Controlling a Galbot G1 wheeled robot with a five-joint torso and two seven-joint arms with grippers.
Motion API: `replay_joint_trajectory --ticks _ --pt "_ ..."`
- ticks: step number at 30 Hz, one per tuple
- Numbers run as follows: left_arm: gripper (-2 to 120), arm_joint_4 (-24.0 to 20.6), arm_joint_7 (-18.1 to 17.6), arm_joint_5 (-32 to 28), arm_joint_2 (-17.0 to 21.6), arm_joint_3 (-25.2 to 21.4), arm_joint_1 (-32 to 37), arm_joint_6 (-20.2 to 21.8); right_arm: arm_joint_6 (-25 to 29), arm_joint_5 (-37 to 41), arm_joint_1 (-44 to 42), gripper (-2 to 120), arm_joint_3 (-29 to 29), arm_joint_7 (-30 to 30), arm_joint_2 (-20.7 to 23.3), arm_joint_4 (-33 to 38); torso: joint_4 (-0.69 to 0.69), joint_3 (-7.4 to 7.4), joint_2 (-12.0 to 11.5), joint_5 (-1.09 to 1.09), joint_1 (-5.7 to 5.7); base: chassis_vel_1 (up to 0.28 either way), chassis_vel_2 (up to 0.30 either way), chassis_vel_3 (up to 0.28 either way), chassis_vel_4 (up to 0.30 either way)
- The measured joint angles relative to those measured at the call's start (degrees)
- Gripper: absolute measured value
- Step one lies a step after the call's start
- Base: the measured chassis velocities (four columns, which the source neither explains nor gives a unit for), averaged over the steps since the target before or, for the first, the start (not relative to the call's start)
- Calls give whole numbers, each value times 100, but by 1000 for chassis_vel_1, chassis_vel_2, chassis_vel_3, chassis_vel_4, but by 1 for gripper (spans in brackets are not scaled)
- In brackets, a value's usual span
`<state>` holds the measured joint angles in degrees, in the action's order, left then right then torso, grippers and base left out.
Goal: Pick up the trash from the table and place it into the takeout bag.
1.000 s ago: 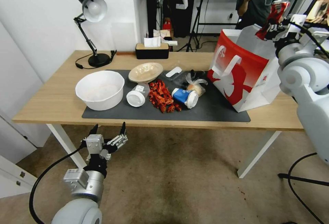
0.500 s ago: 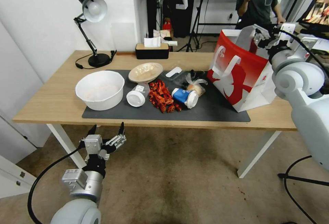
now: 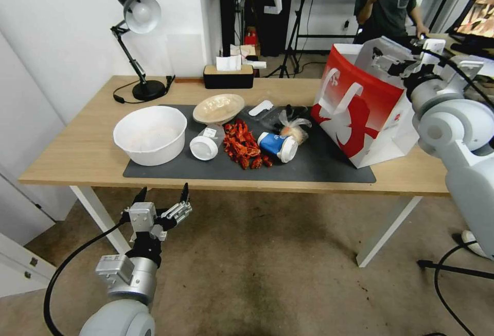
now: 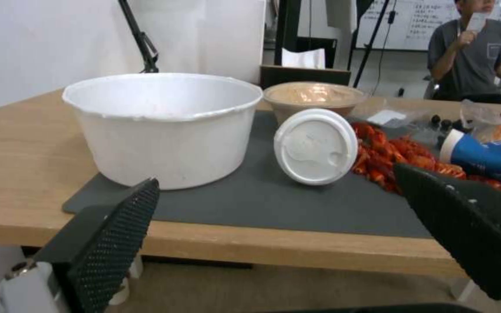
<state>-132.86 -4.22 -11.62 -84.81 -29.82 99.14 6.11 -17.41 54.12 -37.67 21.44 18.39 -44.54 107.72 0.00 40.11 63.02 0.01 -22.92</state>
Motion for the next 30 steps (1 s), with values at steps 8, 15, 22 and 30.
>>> replay_joint_trajectory --ticks 8,15,22,30 --pt "100 -49 23 39 -44 -2 102 -38 1293 -180 -1413 100 308 -1101 85 744 1 -1 1 -3 1 0 0 0 0" --pt "100 -52 91 4 -13 -70 143 -116 2483 -968 -3075 100 517 -1759 -253 1109 -2 -1 0 3 1 0 0 0 0" --pt "100 8 242 -158 122 -243 133 -282 3083 -2006 -4565 100 598 -1394 -833 1335 0 -1 1 -2 1 0 0 0 0" --pt "100 139 283 -229 190 -281 91 -289 3244 -2740 -5785 100 473 -739 -1224 1198 0 0 1 -2 1 0 0 0 0"
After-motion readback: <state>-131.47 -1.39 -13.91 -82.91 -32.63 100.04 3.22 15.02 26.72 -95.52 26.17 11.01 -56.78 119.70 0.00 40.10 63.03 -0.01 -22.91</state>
